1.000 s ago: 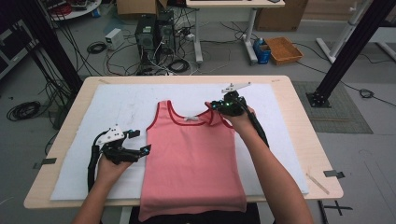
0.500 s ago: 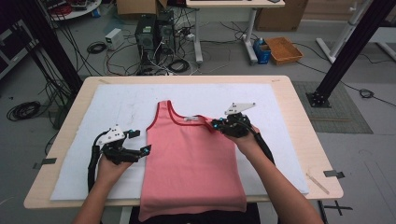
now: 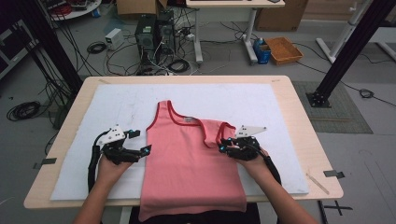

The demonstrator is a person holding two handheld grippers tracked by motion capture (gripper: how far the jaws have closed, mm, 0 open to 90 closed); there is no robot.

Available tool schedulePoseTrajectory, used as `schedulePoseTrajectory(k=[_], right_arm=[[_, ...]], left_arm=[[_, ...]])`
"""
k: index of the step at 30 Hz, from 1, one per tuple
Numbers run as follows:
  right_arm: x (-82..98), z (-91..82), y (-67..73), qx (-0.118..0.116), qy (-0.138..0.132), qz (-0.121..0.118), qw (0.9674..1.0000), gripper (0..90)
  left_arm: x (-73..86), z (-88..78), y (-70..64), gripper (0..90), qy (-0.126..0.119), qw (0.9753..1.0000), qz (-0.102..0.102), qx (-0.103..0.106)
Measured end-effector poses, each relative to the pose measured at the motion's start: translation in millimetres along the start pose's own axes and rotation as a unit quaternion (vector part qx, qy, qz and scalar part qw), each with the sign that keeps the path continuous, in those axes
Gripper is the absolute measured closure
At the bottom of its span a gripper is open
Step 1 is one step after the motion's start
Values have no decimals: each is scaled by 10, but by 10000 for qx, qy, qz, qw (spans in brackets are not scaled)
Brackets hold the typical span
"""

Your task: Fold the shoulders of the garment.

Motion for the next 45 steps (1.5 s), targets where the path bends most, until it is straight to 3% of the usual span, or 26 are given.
schedulePoseTrajectory(k=[3, 7, 13, 17, 21, 25, 32, 39, 45], right_arm=[[-90, -90, -24, 83, -253, -46, 9996, 641], [-265, -68, -91, 73, -346, -111, 9993, 619], [-407, 189, -94, -313, -188, -167, 9992, 606], [-327, 322, -62, -527, 68, -182, 9984, 633], [-215, 345, 5, -678, 306, -240, 9969, 780], [-144, 307, 65, -697, 316, -301, 9966, 866], [-137, 130, 211, -524, -18, -517, 9973, 866], [14, 106, 387, -469, 244, -980, 9938, 821], [91, 60, 449, -532, 297, -1051, 9926, 738]], left_arm=[[4, 4, -1, 170, 19, 10000, -1, -17], [5, 8, -1, 170, 26, 10000, 5, -34], [3, 4, 2, 170, 23, 10000, -12, -23], [1, 4, 3, 170, 11, 10000, -33, -14], [1, 2, 4, 170, 17, 10000, -34, 0], [2, 2, 4, 170, 19, 10000, -35, 1], [1, 3, 6, 170, 22, 10000, -35, -13], [3, 6, 4, 170, 28, 10000, -23, -27], [3, 8, 2, 170, 20, 10000, -50, -19]])
Point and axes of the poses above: each handheld gripper's, and its own axes: z roughly forward along the jaws, x roughly out of its underside, y roughly to its left, the point moved 9 cm from there along z, roughly forward along the jaws, and after that the axes turned 15 degrees about -z, right-handed, at the moved point
